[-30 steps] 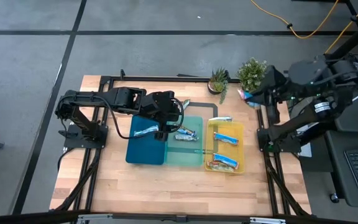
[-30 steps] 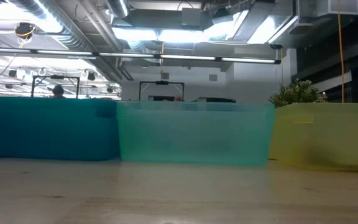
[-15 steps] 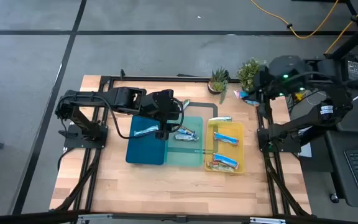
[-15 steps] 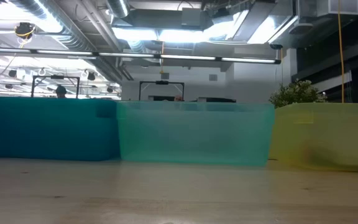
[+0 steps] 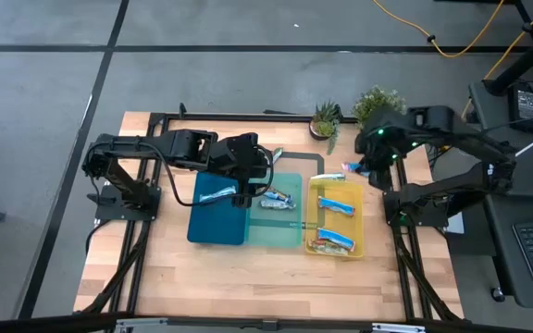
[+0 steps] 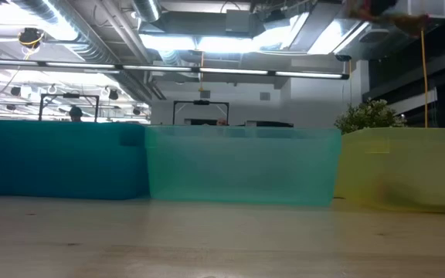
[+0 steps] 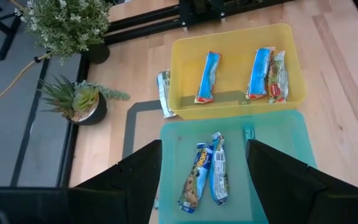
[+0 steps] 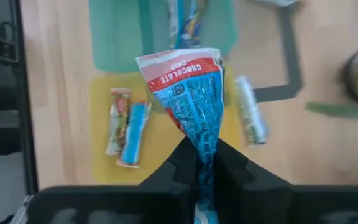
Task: Pick and place Granola Bars by type
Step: Put the red granola bar into the yellow bin
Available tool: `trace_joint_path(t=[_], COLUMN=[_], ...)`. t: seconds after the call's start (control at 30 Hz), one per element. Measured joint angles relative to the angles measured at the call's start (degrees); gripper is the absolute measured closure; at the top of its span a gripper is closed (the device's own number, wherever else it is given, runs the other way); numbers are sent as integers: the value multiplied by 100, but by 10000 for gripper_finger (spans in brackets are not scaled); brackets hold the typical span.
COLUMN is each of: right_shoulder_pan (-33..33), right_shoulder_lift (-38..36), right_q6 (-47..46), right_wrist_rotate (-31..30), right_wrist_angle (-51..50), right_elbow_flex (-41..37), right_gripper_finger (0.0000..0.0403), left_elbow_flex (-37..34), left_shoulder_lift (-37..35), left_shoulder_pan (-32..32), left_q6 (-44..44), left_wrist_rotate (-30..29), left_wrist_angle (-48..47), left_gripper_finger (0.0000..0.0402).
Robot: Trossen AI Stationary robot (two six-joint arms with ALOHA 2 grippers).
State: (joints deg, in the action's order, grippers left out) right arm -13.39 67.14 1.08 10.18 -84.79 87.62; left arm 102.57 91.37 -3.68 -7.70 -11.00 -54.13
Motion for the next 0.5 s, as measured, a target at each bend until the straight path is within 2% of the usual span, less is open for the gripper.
trace_joint_path(t=[0.17,0.3,0.5], right_shoulder_pan=[0,7,167], right_shoulder_lift=[-107,-126,-126], right_q6=[-169,-266,-446], right_wrist_rotate=[527,887,949], right_wrist_angle=[624,1076,1700], right_elbow_flex=[-916,-1496,-2139], right_gripper_finger=[376,364,372], left_elbow_flex=[-1,-1,-1], left_shoulder_lift=[0,0,0], left_shoulder_pan=[0,0,0], left_q6=[69,118,196], left_wrist_rotate=[0,0,11], left_wrist_angle=[0,2,-2], left_gripper_finger=[176,176,176])
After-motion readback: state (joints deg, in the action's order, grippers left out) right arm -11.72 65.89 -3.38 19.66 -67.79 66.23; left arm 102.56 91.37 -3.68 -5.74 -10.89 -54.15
